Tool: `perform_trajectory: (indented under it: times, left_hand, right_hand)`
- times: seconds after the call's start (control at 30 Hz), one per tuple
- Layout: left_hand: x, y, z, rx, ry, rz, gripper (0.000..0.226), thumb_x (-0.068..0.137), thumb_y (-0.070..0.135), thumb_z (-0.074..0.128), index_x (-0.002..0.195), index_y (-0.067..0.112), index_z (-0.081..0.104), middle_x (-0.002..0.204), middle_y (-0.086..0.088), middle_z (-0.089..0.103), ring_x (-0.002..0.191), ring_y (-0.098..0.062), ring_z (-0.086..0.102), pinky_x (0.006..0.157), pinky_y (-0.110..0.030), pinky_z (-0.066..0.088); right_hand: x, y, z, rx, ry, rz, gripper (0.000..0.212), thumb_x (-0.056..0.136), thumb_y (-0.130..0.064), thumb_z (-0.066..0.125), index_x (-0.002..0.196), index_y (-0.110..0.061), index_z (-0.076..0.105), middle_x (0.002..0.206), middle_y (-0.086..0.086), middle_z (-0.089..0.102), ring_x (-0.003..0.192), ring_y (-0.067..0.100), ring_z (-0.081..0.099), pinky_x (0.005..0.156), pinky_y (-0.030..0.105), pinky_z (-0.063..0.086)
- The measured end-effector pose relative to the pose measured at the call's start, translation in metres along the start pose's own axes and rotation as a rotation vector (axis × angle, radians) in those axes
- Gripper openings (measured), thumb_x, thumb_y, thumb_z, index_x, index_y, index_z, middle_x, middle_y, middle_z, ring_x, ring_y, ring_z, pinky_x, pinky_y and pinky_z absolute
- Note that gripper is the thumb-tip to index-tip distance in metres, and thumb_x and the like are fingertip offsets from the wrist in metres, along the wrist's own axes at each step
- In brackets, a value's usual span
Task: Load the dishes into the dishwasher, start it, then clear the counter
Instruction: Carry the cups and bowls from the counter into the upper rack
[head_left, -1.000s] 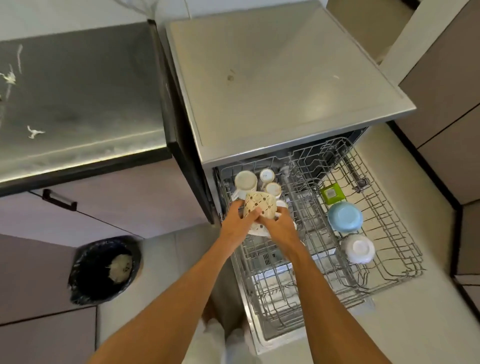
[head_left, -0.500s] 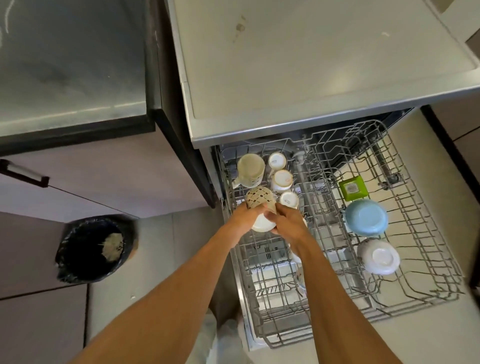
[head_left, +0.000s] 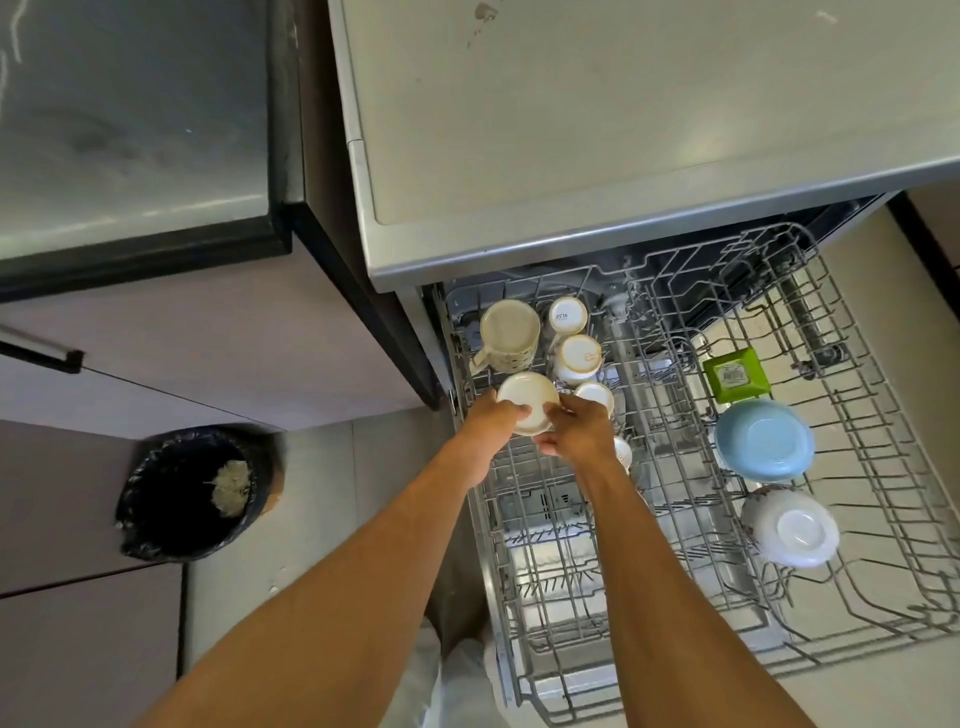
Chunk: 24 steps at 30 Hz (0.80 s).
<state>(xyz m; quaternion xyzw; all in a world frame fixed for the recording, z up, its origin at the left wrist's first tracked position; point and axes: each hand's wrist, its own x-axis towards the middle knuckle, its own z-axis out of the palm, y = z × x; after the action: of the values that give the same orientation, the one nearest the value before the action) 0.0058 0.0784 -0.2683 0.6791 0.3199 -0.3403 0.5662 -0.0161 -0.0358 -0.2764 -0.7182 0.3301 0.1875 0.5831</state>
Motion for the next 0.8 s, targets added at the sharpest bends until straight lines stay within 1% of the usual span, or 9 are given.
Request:
perform_trajectory:
  times: [0.03,0.1,0.2,0.37,0.43,0.53,0.67,0.73,0.8]
  left_hand:
    - [0.001,0.000,0.000,0.000,0.005,0.007,0.042,0.089,0.010,0.061,0.129,0.013,0.047,0.124,-0.008,0.055,0.110,-0.024,0.053,0.105,-0.042,0.043]
    - [0.002,0.001,0.002,-0.020,0.029,0.017,0.041,0.087,0.002,0.058,0.124,0.017,0.049,0.120,-0.009,0.057,0.107,-0.025,0.054,0.103,-0.041,0.045]
    - [0.004,0.004,0.002,0.005,0.051,0.024,0.054,0.087,-0.002,0.051,0.137,0.018,0.045,0.128,-0.010,0.054,0.118,-0.029,0.052,0.103,-0.042,0.045]
    - [0.000,0.001,-0.004,0.083,0.034,0.037,0.057,0.085,-0.004,0.046,0.137,0.018,0.043,0.125,-0.009,0.053,0.116,-0.028,0.052,0.102,-0.043,0.046]
    - [-0.002,0.001,-0.007,0.117,0.030,0.059,0.057,0.084,-0.004,0.046,0.137,0.015,0.043,0.127,-0.012,0.055,0.115,-0.029,0.053,0.101,-0.044,0.046]
    - [-0.012,0.003,-0.013,0.142,0.025,0.093,0.054,0.084,-0.005,0.046,0.135,0.013,0.046,0.124,-0.013,0.057,0.110,-0.029,0.055,0.090,-0.037,0.049]
    - [-0.035,0.007,-0.028,0.172,0.009,0.151,0.047,0.086,-0.003,0.044,0.131,0.011,0.049,0.117,-0.012,0.059,0.098,-0.024,0.056,0.073,-0.031,0.047]
    - [-0.047,0.011,-0.037,0.205,-0.001,0.196,0.043,0.089,-0.002,0.044,0.131,0.008,0.049,0.105,-0.010,0.061,0.085,-0.020,0.056,0.065,-0.029,0.046]
    - [-0.068,0.018,-0.051,0.220,0.010,0.239,0.033,0.092,-0.005,0.043,0.122,0.009,0.050,0.089,-0.004,0.057,0.072,-0.013,0.050,0.059,-0.022,0.041]
  right_hand:
    - [0.001,-0.001,0.002,-0.022,0.009,-0.008,0.009,0.096,-0.007,0.054,0.100,-0.010,0.062,0.078,0.013,0.067,0.075,0.041,0.070,0.078,0.055,0.058]
    - [0.006,0.000,0.006,-0.073,0.012,-0.020,0.017,0.094,-0.008,0.055,0.109,-0.006,0.064,0.083,0.017,0.069,0.080,0.044,0.070,0.078,0.056,0.057]
    - [0.016,0.008,0.013,-0.116,0.020,-0.060,0.020,0.091,-0.011,0.055,0.107,-0.002,0.064,0.090,0.025,0.069,0.083,0.045,0.068,0.077,0.061,0.055]
    - [0.023,0.019,0.018,-0.129,0.013,-0.060,0.041,0.079,-0.020,0.055,0.116,-0.003,0.060,0.106,0.025,0.068,0.085,0.039,0.065,0.077,0.058,0.055]
    - [0.012,0.010,0.017,-0.123,0.024,-0.040,0.043,0.082,-0.015,0.058,0.123,-0.003,0.057,0.113,0.021,0.067,0.094,0.041,0.066,0.080,0.056,0.055]
    - [-0.004,-0.003,0.013,-0.098,0.052,-0.010,0.040,0.089,-0.007,0.058,0.128,-0.003,0.054,0.111,0.017,0.065,0.099,0.041,0.066,0.085,0.055,0.054]
    - [-0.029,-0.022,0.010,-0.085,0.072,-0.013,0.033,0.088,-0.004,0.056,0.120,-0.004,0.060,0.108,0.018,0.068,0.098,0.040,0.067,0.085,0.057,0.054]
    - [-0.043,-0.033,0.011,-0.081,0.069,-0.034,0.031,0.088,-0.004,0.057,0.118,-0.005,0.062,0.109,0.016,0.068,0.100,0.039,0.067,0.088,0.055,0.053]
    - [-0.062,-0.045,0.011,-0.077,0.057,-0.049,0.032,0.089,-0.006,0.058,0.121,-0.008,0.062,0.112,0.014,0.068,0.101,0.036,0.066,0.090,0.053,0.053]
